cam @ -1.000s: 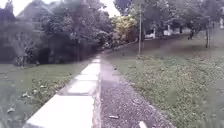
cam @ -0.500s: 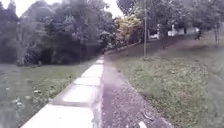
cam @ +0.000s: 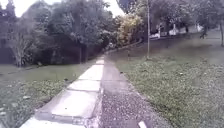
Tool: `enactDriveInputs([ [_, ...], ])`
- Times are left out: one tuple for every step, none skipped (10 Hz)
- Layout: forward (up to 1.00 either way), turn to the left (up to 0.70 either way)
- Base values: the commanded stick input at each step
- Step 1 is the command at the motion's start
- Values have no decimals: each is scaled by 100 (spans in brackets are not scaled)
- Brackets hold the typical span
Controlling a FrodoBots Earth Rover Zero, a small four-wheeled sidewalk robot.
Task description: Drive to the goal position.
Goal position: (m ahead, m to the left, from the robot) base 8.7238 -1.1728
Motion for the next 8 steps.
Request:
enactDriveInputs([
  [70, 0],
  [70, 0],
  [70, 0],
  [70, 0],
  [70, 0],
  [70, 0],
  [70, 0],
  [70, 0],
])
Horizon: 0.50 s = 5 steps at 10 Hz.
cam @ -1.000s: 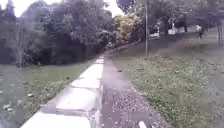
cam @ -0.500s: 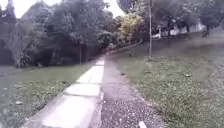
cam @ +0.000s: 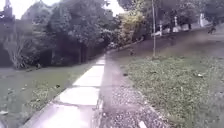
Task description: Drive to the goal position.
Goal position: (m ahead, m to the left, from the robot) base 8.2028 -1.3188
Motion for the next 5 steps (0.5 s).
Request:
enactDriveInputs([
  [70, 0],
  [71, 0],
  [83, 0],
  [85, 0],
  [85, 0],
])
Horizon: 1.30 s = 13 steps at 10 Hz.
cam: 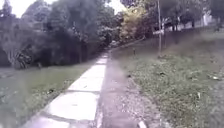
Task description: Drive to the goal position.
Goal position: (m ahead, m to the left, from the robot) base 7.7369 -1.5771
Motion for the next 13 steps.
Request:
enactDriveInputs([
  [85, 0],
  [85, 0],
  [85, 0],
  [85, 0],
  [85, 0],
  [85, 0],
  [85, 0],
  [85, 0],
  [85, 0],
  [85, 0],
  [85, 0],
  [85, 0],
  [85, 0],
])
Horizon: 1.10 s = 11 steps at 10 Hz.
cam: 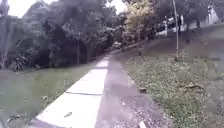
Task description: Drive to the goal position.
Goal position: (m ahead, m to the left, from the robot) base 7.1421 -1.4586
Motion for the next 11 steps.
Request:
enactDriveInputs([
  [85, 0],
  [85, 0],
  [85, 0],
  [85, 0],
  [85, -9],
  [85, -18],
  [85, 0],
  [85, 0],
  [85, 0],
  [85, 0],
  [85, 0],
])
